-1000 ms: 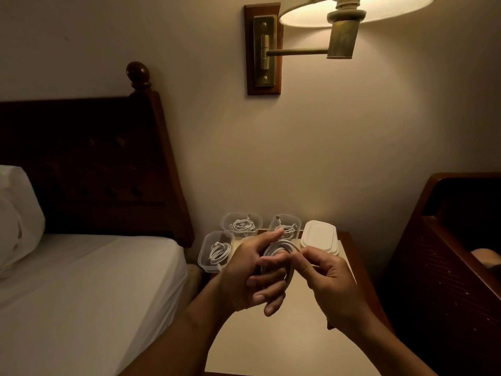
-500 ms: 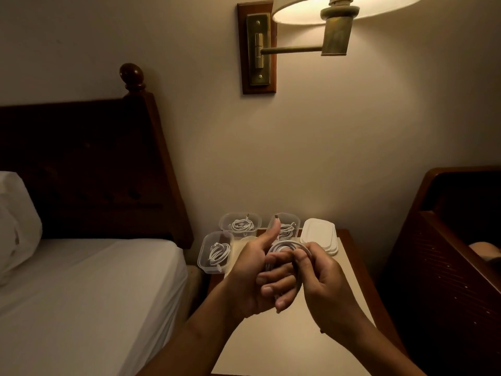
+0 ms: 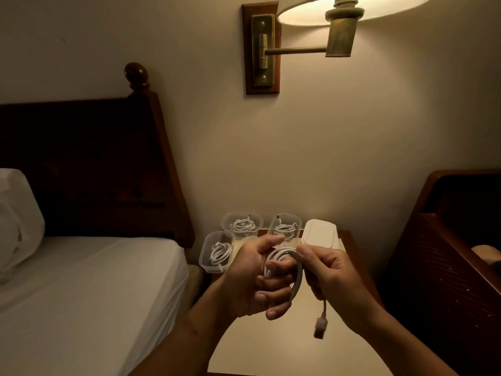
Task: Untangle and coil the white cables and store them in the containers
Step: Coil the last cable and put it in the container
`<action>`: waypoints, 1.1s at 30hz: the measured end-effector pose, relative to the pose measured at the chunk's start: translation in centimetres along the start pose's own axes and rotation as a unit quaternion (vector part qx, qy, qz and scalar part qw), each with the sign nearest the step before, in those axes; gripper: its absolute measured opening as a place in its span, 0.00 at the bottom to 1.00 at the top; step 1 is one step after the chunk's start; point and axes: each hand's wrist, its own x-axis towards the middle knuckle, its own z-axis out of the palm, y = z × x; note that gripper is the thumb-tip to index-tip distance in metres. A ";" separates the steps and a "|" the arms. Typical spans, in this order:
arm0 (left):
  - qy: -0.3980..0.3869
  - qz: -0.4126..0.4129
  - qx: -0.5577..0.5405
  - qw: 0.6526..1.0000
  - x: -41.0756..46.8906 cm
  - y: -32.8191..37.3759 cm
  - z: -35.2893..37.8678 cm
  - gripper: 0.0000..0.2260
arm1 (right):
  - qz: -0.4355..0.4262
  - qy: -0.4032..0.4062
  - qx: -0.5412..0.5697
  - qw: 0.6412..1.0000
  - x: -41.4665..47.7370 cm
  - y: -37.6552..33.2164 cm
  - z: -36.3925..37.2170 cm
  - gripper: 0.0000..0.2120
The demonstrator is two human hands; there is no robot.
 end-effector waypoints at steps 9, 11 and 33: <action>0.111 0.015 0.080 0.991 0.1 0.0 1.4 0.25 | -0.114 0.114 -0.112 0.980 -1.2 0.1 1.3 0.11; 0.147 0.037 0.087 0.985 0.2 -0.5 2.0 0.26 | -0.111 0.127 -0.082 0.982 -1.5 0.0 1.5 0.10; 0.309 0.253 -0.035 0.916 2.3 -1.6 2.5 0.22 | -0.194 0.141 -0.205 0.949 0.2 2.1 2.9 0.11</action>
